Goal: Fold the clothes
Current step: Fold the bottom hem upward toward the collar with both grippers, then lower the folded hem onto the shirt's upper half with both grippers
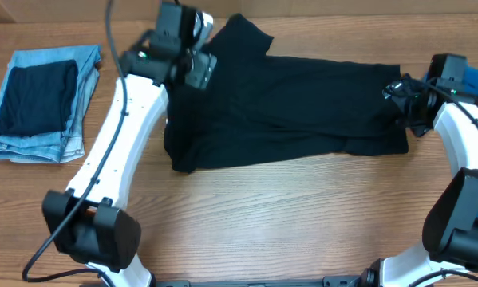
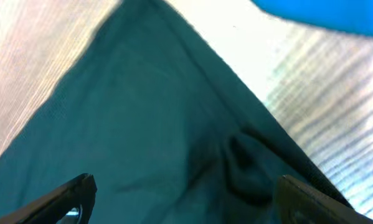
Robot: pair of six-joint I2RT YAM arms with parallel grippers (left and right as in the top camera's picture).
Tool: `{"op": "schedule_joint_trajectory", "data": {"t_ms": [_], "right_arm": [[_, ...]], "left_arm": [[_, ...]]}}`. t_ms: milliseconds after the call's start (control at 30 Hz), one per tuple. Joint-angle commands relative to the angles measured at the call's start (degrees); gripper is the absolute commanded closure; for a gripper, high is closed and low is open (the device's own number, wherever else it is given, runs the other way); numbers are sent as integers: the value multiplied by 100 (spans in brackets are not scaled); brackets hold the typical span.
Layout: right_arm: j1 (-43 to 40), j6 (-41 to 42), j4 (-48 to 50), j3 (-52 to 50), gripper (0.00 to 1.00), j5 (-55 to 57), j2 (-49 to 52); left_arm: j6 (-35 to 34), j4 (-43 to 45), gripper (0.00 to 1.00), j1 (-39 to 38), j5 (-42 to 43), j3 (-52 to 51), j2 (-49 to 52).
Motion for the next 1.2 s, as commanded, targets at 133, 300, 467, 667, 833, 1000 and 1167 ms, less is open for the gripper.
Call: {"op": "schedule_joint_trajectory", "data": {"t_ms": [133, 300, 467, 667, 833, 1000, 1167], "right_arm": [[17, -1080, -1493, 1209, 7, -304, -46], [17, -1049, -2465, 1239, 8, -302, -44], [17, -1051, -2632, 1237, 8, -289, -44], [17, -1056, -2618, 1237, 7, -286, -44], [17, -1073, -2625, 1237, 7, -289, -44], [17, -1075, -2625, 1237, 7, -286, -44], [17, -1073, -2614, 1237, 7, -286, -44]], "left_arm": [[-2017, -2212, 19, 13, 1215, 822, 9], [-2398, -3086, 38, 2, 1276, 164, 50], [-2492, -2767, 29, 2, 1261, -1064, 50], [-2490, -1480, 40, 2, 1261, -2243, 50], [-2354, -918, 50, 2, 1261, -2645, 50], [-2212, -595, 59, 2, 1224, -2889, 50], [-2159, -575, 62, 4, 632, -2924, 50]]}}
